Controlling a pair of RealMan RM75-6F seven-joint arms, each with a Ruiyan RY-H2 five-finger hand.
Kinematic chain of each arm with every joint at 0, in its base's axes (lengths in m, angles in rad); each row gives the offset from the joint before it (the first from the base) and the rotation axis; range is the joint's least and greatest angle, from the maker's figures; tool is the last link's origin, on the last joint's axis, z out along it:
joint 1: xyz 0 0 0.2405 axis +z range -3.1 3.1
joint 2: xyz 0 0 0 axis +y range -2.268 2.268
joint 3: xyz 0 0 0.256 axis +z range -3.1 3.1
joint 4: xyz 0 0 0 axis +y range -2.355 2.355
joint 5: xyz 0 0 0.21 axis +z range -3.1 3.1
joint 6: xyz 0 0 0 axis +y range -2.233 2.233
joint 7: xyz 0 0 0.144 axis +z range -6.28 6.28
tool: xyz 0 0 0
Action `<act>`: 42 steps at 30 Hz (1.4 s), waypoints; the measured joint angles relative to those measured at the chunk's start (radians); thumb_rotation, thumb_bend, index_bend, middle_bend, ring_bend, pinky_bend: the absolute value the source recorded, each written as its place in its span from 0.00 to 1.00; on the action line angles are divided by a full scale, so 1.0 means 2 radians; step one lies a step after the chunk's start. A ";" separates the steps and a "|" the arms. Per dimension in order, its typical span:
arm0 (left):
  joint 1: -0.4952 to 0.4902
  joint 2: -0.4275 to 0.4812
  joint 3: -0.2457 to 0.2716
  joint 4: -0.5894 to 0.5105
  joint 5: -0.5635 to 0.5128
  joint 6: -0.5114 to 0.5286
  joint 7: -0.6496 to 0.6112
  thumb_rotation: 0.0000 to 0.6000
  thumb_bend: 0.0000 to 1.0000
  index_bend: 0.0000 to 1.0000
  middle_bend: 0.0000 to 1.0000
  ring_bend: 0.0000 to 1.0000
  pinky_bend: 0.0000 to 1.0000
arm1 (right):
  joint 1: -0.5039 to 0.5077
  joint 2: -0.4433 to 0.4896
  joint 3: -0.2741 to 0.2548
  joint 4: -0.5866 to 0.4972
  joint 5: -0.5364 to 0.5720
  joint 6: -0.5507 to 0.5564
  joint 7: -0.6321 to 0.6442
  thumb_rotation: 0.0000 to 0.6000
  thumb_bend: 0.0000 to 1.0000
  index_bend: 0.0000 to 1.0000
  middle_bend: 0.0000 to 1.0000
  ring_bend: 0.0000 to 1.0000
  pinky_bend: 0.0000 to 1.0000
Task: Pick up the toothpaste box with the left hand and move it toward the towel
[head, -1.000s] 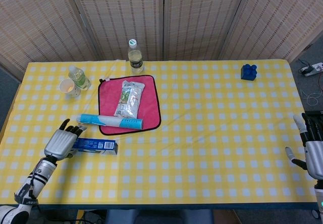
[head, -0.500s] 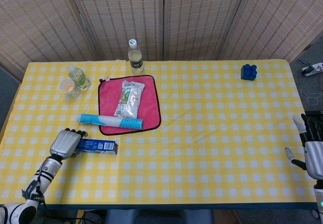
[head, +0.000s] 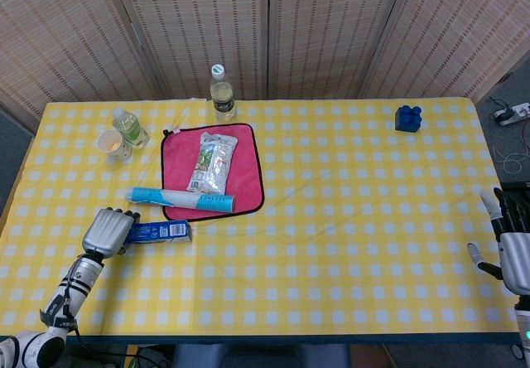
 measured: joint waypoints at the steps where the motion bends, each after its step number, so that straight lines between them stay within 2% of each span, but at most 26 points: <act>1: 0.001 0.003 0.001 -0.005 0.001 0.007 0.006 1.00 0.30 0.52 0.57 0.51 0.49 | 0.000 0.000 0.000 0.001 0.000 0.000 0.001 1.00 0.28 0.00 0.00 0.00 0.00; 5: 0.008 0.023 0.003 -0.033 0.008 0.038 0.028 1.00 0.30 0.51 0.57 0.51 0.49 | 0.000 -0.001 0.000 0.003 -0.001 -0.001 0.003 1.00 0.28 0.00 0.00 0.00 0.00; 11: 0.019 0.052 0.008 -0.074 0.033 0.089 0.101 1.00 0.30 0.51 0.57 0.50 0.49 | 0.001 -0.003 0.000 0.007 -0.003 -0.001 0.007 1.00 0.28 0.00 0.00 0.00 0.00; 21: 0.035 0.064 0.014 -0.118 0.074 0.173 0.286 1.00 0.33 0.52 0.57 0.48 0.49 | 0.000 -0.006 -0.001 0.014 -0.005 0.001 0.016 1.00 0.28 0.00 0.00 0.00 0.00; 31: 0.047 0.055 0.024 -0.181 0.070 0.204 0.466 1.00 0.35 0.49 0.56 0.46 0.49 | 0.000 -0.008 -0.001 0.020 -0.005 0.000 0.023 1.00 0.28 0.00 0.00 0.00 0.00; 35: 0.049 0.049 0.028 -0.205 0.078 0.210 0.488 1.00 0.35 0.49 0.56 0.46 0.49 | -0.001 -0.010 -0.001 0.022 -0.005 0.000 0.025 1.00 0.28 0.00 0.00 0.00 0.00; 42: 0.049 0.050 0.039 -0.216 0.137 0.208 0.457 1.00 0.35 0.49 0.56 0.46 0.49 | -0.001 -0.011 -0.001 0.024 -0.003 -0.001 0.027 1.00 0.28 0.00 0.00 0.00 0.00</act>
